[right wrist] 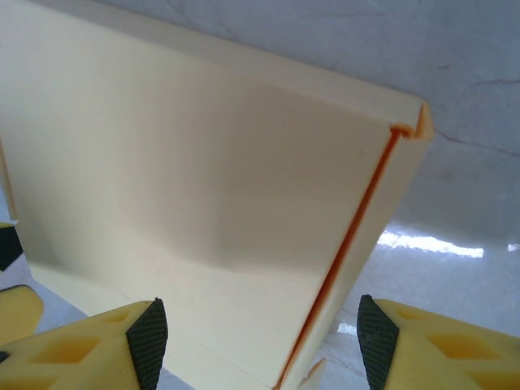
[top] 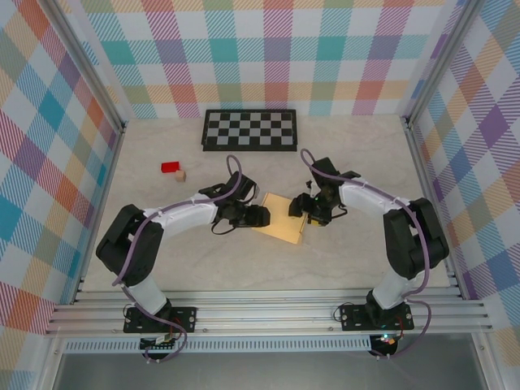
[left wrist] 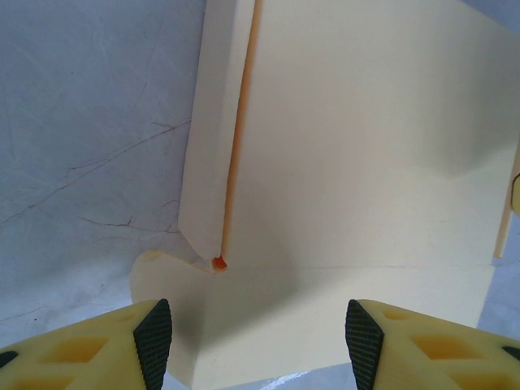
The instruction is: Fold the paper box
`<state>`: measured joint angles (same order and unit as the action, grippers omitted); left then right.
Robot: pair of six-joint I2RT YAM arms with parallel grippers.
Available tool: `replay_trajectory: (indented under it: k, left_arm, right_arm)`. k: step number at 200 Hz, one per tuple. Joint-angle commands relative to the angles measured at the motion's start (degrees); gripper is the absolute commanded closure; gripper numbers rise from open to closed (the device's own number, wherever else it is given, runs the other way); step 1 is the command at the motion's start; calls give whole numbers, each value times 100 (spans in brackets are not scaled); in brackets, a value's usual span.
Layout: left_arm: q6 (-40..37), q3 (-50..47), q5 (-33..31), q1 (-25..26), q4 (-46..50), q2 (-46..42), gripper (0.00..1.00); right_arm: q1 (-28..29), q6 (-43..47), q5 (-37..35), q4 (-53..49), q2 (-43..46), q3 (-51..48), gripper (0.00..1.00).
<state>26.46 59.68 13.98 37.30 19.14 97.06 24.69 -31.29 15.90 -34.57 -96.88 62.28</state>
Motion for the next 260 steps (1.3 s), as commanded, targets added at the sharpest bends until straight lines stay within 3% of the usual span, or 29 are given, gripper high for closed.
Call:
replay_trajectory:
  k: [1, 45, 76, 109, 159, 260]
  left_arm:
    - [90, -153, 231, -55, -270, 104, 39]
    - [494, 3, 237, -49, -609, 361, 40]
    - [854, -83, 95, -48, -495, 274, 40]
    - [1200, -305, -180, -47, -385, -113, 40]
    - [1443, -302, -448, 137, -37, -483, 41]
    - [1489, 72, -601, 500, -86, 84, 47]
  right_arm:
    - [-29, 57, 56, 243, -320, 340, 34]
    - [-32, 90, -2, 596, -624, 861, 35]
    - [-34, 102, -707, -455, -662, 1326, 34]
    - [-30, -20, -1018, -911, -163, 823, 34]
    - [11, -142, -441, -641, 501, 65, 35]
    - [62, -251, 194, 351, 154, -234, 41]
